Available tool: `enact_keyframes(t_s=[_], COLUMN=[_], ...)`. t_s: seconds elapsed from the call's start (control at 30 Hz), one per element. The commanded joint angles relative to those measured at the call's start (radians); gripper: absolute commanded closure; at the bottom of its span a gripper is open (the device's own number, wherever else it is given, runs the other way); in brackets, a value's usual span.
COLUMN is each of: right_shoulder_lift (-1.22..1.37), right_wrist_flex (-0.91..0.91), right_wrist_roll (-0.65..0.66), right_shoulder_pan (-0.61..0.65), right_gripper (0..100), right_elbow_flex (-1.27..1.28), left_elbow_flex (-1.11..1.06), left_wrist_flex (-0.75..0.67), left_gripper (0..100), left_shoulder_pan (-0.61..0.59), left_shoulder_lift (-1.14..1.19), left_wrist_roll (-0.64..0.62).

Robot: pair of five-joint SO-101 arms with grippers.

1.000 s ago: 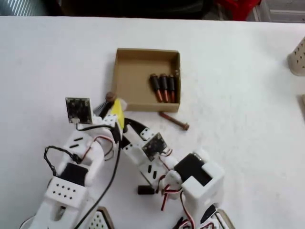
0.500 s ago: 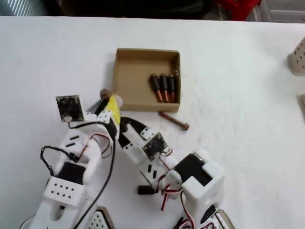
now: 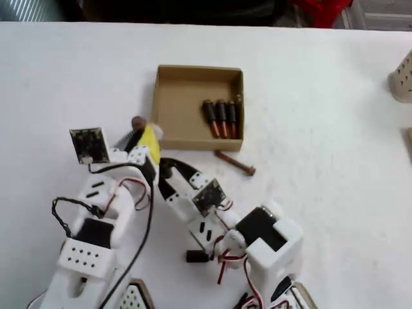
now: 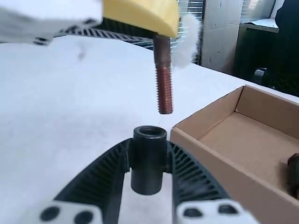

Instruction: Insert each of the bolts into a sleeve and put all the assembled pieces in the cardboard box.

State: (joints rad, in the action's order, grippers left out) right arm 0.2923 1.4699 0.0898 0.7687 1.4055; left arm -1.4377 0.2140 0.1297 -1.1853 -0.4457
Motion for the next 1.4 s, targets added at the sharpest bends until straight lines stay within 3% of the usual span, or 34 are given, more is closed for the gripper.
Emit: enact_keyframes(t_s=[0.0, 0.2, 1.37], right_shoulder_lift=[-0.007, -0.007, -0.008], right_wrist_flex=[-0.004, -0.004, -0.039], right_wrist_roll=[0.008, 0.008, 0.008], right_shoulder_pan=[-0.001, -0.001, -0.013], right_gripper=[98.1, 98.1, 98.1], right_elbow_flex=[-0.017, -0.017, -0.034], left_elbow_flex=[0.087, 0.167, 0.072], left_wrist_flex=[0.023, 0.18, 0.201], left_gripper=[98, 98, 98], left_shoulder_pan=[-0.008, -0.002, 0.107], left_shoulder_lift=[-0.033, -0.033, -0.033], left_wrist_roll=[-0.005, -0.005, 0.058])
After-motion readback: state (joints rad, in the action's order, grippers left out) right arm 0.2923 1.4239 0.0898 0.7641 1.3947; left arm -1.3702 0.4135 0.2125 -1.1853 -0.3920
